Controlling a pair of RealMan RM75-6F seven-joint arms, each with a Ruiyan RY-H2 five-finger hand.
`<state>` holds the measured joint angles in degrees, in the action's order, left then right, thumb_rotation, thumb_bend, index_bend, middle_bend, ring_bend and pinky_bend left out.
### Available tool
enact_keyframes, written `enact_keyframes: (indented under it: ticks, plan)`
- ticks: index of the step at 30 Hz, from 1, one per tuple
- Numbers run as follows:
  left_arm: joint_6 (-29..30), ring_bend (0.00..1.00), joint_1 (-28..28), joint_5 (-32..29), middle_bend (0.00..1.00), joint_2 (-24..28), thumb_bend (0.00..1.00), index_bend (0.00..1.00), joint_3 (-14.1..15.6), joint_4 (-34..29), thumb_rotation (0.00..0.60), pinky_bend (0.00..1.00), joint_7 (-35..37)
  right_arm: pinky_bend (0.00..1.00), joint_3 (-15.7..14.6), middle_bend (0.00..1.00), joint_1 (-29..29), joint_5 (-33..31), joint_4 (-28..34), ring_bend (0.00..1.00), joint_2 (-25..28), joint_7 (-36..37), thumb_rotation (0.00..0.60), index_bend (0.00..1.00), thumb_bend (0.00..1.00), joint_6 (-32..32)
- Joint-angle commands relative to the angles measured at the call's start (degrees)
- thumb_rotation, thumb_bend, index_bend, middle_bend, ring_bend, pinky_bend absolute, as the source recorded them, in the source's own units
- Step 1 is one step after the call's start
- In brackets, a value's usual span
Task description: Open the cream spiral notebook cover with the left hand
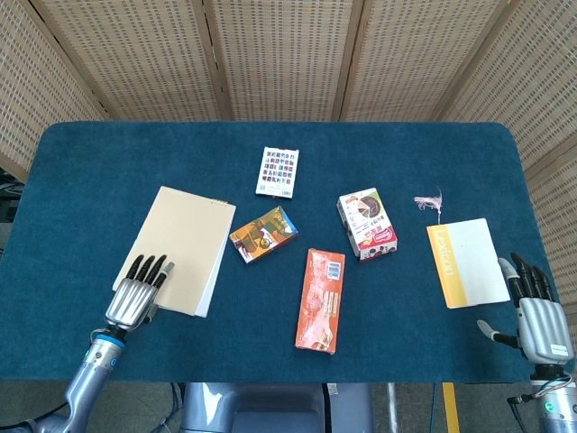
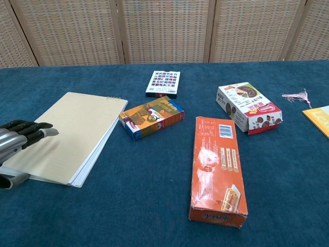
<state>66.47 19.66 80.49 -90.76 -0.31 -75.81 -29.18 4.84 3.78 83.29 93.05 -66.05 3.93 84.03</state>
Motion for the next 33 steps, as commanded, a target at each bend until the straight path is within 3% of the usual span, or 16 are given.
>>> enact_keyframes:
  ticks: [1,18,33]
  plan:
    - [0.4,0.00,0.4,0.7,0.00,-1.1,0.40,0.04,0.0,1.6,0.600,0.00,-0.2,0.00,0.0,0.00,0.0,0.0,0.0,0.00,0.0,0.0,0.600,0.00,0.03,0.0]
    - [2.0,0.00,2.9,2.7,0.00,-4.3,0.50,0.05,-1.6,5.9,0.600,0.00,-1.0,0.00,0.0,0.00,0.0,-0.1,0.1,0.00,0.1,0.4,0.600,0.00,0.03,-0.2]
    - [1.1,0.00,4.7,0.2,0.00,-4.9,0.62,0.05,-4.1,6.4,0.600,0.00,-5.0,0.00,0.0,0.00,0.1,-0.2,0.2,0.00,0.2,0.4,0.600,0.00,0.03,-0.3]
